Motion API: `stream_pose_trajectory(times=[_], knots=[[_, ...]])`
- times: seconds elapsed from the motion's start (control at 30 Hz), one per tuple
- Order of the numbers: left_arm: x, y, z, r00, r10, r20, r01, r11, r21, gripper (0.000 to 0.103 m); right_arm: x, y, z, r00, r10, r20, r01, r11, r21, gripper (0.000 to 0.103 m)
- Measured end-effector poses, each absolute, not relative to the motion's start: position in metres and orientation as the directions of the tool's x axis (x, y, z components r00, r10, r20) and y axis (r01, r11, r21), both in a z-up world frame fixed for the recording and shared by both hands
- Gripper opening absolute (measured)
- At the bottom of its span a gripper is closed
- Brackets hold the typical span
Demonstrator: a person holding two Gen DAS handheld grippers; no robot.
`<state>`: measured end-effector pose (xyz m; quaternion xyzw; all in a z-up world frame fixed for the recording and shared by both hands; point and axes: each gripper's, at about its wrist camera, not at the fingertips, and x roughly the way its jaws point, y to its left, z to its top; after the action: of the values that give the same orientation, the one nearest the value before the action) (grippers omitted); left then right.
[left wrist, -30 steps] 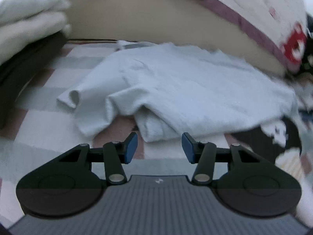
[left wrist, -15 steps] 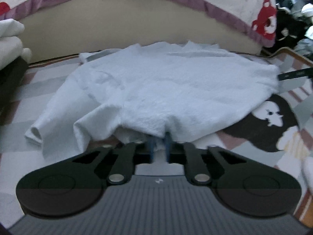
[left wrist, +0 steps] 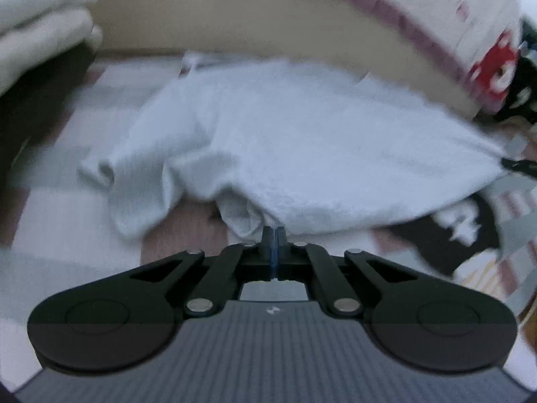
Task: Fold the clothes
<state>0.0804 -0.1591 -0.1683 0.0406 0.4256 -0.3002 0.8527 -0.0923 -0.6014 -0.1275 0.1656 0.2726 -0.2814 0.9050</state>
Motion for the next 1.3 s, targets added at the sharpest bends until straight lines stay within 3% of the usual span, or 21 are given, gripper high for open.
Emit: stream_pose_trajectory(times=[0.2, 0.23, 0.27, 0.3, 0.37, 0.43, 0.5, 0.6, 0.7, 0.87, 0.93, 0.97, 1.0, 1.03, 1.17, 1.3], knots=[[0.088, -0.161, -0.171, 0.399, -0.494, -0.772, 0.435, 0.844, -0.315, 0.008, -0.086, -0.596, -0.148, 0.603, -0.463, -0.649, 0.662, 0.745, 0.084, 0.004], [0.090, -0.160, -0.171, 0.387, -0.502, -0.773, 0.411, 0.845, -0.343, 0.013, -0.086, -0.596, -0.149, 0.600, -0.462, -0.653, 0.667, 0.740, 0.089, 0.008], [0.091, -0.160, -0.170, 0.375, -0.511, -0.773, 0.386, 0.845, -0.371, 0.035, -0.088, -0.598, -0.149, 0.593, -0.457, -0.663, 0.677, 0.729, 0.104, 0.009], [0.093, -0.160, -0.169, 0.363, -0.520, -0.773, 0.361, 0.844, -0.398, 0.045, -0.093, -0.601, -0.150, 0.594, -0.443, -0.672, 0.694, 0.705, 0.148, 0.012], [0.096, -0.159, -0.168, 0.340, -0.538, -0.771, 0.308, 0.838, -0.450, 0.052, -0.106, -0.606, -0.150, 0.609, -0.399, -0.686, 0.728, 0.624, 0.283, 0.029], [0.100, -0.158, -0.167, 0.317, -0.557, -0.767, 0.252, 0.829, -0.498, 0.054, -0.120, -0.610, -0.152, 0.643, -0.337, -0.688, 0.735, 0.526, 0.428, 0.058], [0.103, -0.162, -0.166, 0.311, -0.553, -0.772, 0.213, 0.833, -0.511, 0.070, -0.132, -0.613, -0.157, 0.713, -0.234, -0.661, 0.686, 0.427, 0.589, 0.060], [0.111, -0.179, -0.170, 0.333, -0.497, -0.801, 0.185, 0.868, -0.462, 0.072, -0.127, -0.613, -0.164, 0.746, -0.148, -0.649, 0.652, 0.359, 0.668, 0.061], [0.114, -0.187, -0.175, 0.380, -0.470, -0.797, 0.154, 0.881, -0.447, 0.074, -0.112, -0.615, -0.168, 0.717, -0.181, -0.673, 0.684, 0.364, 0.632, 0.061], [0.114, -0.196, -0.179, 0.500, -0.392, -0.772, 0.161, 0.918, -0.362, 0.072, -0.102, -0.622, -0.176, 0.725, -0.302, -0.619, 0.688, 0.373, 0.623, 0.062], [0.111, -0.201, -0.180, 0.544, -0.352, -0.761, 0.186, 0.936, -0.300, 0.063, -0.102, -0.625, -0.180, 0.736, -0.340, -0.585, 0.677, 0.379, 0.631, 0.059], [0.110, -0.204, -0.180, 0.566, -0.326, -0.757, 0.196, 0.945, -0.261, 0.048, -0.102, -0.627, -0.183, 0.742, -0.353, -0.571, 0.671, 0.378, 0.638, 0.055], [0.109, -0.206, -0.180, 0.580, -0.308, -0.754, 0.205, 0.951, -0.230, 0.032, -0.103, -0.630, -0.185, 0.747, -0.352, -0.564, 0.665, 0.377, 0.645, 0.030], [0.110, -0.207, -0.179, 0.582, -0.304, -0.754, 0.216, 0.952, -0.217, 0.028, -0.103, -0.635, -0.190, 0.760, -0.324, -0.564, 0.650, 0.371, 0.663, 0.013], [0.110, -0.210, -0.172, 0.584, -0.308, -0.751, 0.246, 0.949, -0.198, 0.015, -0.120, -0.646, -0.200, 0.822, -0.268, -0.502, 0.565, 0.275, 0.778, 0.011], [0.106, -0.205, -0.157, 0.586, -0.322, -0.744, 0.253, 0.945, -0.209, 0.012, -0.118, -0.636, -0.177, 0.824, -0.261, -0.503, 0.567, 0.390, 0.726, 0.010]])
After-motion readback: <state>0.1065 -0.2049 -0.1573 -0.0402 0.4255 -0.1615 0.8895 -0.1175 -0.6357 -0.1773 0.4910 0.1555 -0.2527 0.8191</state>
